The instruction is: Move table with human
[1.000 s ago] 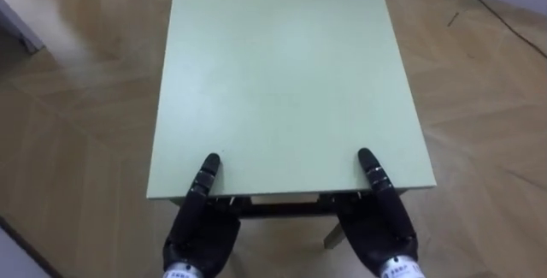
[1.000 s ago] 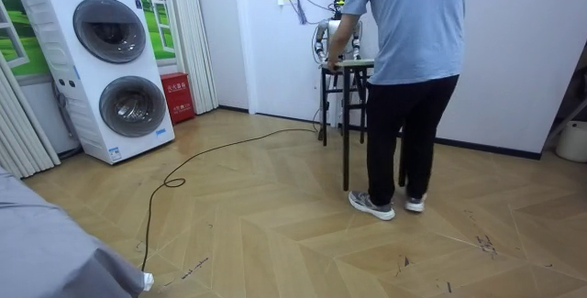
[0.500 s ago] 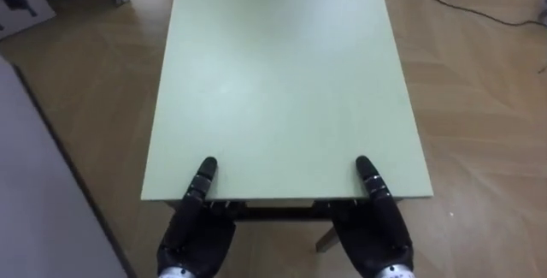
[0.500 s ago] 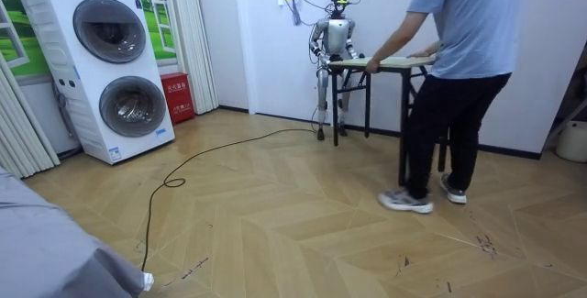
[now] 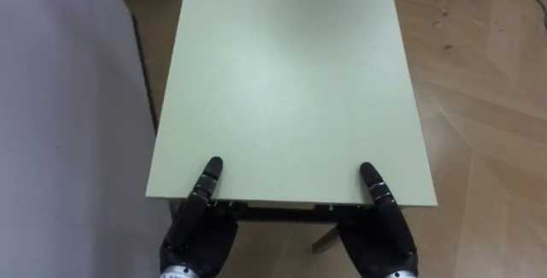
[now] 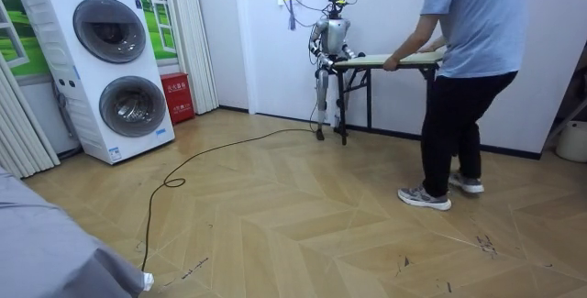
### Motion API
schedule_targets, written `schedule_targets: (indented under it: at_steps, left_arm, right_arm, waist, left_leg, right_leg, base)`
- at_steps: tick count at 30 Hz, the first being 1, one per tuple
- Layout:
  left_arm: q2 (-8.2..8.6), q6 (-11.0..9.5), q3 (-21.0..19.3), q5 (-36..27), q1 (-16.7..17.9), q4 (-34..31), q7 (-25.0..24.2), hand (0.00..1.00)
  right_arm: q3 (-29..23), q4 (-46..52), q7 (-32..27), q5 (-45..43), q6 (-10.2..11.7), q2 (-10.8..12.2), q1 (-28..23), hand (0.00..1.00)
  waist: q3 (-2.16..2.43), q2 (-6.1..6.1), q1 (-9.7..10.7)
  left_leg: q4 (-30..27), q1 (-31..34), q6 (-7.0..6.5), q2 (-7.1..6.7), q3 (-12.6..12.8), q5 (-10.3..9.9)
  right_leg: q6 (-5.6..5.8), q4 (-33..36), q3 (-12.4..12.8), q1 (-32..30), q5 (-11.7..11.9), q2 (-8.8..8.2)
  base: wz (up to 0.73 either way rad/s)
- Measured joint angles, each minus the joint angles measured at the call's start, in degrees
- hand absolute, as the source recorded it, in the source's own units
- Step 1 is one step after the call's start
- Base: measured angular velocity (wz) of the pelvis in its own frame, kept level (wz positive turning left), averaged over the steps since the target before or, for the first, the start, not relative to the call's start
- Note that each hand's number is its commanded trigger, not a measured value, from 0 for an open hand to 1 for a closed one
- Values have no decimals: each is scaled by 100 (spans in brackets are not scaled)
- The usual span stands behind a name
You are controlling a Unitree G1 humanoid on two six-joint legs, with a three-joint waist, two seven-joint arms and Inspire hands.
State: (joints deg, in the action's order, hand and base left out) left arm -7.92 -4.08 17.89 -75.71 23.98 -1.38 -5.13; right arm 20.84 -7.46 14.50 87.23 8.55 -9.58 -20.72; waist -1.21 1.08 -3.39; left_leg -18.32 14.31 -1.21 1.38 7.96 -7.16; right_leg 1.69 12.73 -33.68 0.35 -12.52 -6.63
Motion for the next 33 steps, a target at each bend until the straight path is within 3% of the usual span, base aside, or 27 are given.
schedule_targets:
  at_steps: [4,9,11,12,13,14,15,19,21,24,28,30,31,32,33]
  left_arm:
    - [34,0,3,-8,22,48,0,100]
    - [71,2,-1,-13,44,117,66,100]
    - [82,2,-16,-14,46,119,105,100]
    - [104,1,-18,-20,46,126,122,100]
    - [113,-2,-77,-54,46,104,122,100]
    - [114,-3,-96,-108,38,97,122,100]
    - [146,4,-76,-151,5,113,174,100]
    - [219,75,-74,-138,8,111,215,100]
    - [225,89,-64,-139,9,111,239,100]
    - [228,91,-69,-156,-5,112,292,100]
    - [182,135,-62,-112,-18,147,300,100]
    - [183,139,-61,-111,-35,182,300,100]
    - [186,142,-33,-112,-35,218,300,100]
    - [175,141,-9,-113,-33,220,300,100]
    - [171,141,-17,-112,-41,222,300,100]
  right_arm:
    - [-6,0,-8,-3,-40,-25,-15,100]
    - [-19,-6,-98,-139,-51,19,-54,100]
    - [-16,-6,-115,-172,-53,37,-53,100]
    - [-33,-8,-126,-196,-60,42,-52,100]
    - [-72,20,-131,-267,-98,70,-30,100]
    - [-74,51,-149,-314,-111,84,-3,100]
    - [-74,125,-206,-360,-103,97,11,100]
    - [-85,145,-212,-328,-101,15,-8,100]
    - [-81,142,-212,-331,-92,29,-16,100]
    - [-121,140,-214,-328,-110,49,-47,100]
    - [-180,141,-194,-333,-132,76,-185,100]
    - [-194,141,-195,-334,-159,79,-187,100]
    - [-204,139,-200,-337,-169,74,-219,100]
    - [-205,142,-201,-353,-172,87,-230,100]
    - [-206,142,-201,-353,-173,93,-223,100]
  waist:
    - [-2,-4,-24]
    - [-20,-36,-160]
    - [-42,-17,-198]
    - [-92,59,-177]
    - [-96,60,-201]
    - [-95,43,-200]
    - [-88,110,-96]
    - [-91,94,-141]
    - [-87,82,-118]
    - [-87,51,60]
    - [-83,-19,212]
    - [-93,-58,210]
    - [-92,-73,205]
    - [-85,-132,188]
    - [-88,-176,158]
  left_leg:
    - [102,-15,-68,-145,-30,41]
    - [308,-337,-75,-213,-194,45]
    - [369,-413,-75,-170,-294,46]
    - [373,-461,-72,-116,-435,44]
    - [369,-408,-51,-128,-641,46]
    - [358,-360,-37,-165,-652,40]
    - [348,-294,-17,-219,-679,43]
    - [386,-272,-54,-127,21,47]
    - [386,-291,-71,-129,97,39]
    - [387,-303,-117,-242,-88,44]
    - [381,-305,-145,-410,-508,54]
    - [379,-339,-146,-382,-646,54]
    - [379,-388,-143,-350,-743,52]
    - [373,-389,-106,-370,-867,31]
    - [366,-380,-87,-416,-866,19]
  right_leg:
    - [72,6,42,125,-63,-76]
    - [94,396,128,200,-71,-167]
    - [94,703,146,126,-71,-231]
    - [125,980,315,-29,-194,-273]
    - [106,537,681,-245,-234,-206]
    - [89,249,736,-363,-143,-219]
    - [56,339,667,-448,109,-300]
    - [57,401,517,-372,89,-329]
    - [81,397,525,-317,93,-311]
    - [147,394,596,-183,62,-334]
    - [189,406,1189,-81,36,-276]
    - [192,509,1408,-135,32,-239]
    - [208,573,1677,-167,-68,-185]
    - [165,165,2098,-170,-66,-43]
    - [110,-7,2169,-174,-48,-19]
  base:
    - [51]
    - [23]
    - [14]
    - [7]
    - [5]
    - [27]
    - [27]
    - [22]
    - [24]
    - [49]
    - [50]
    - [18]
    - [17]
    - [14]
    - [11]
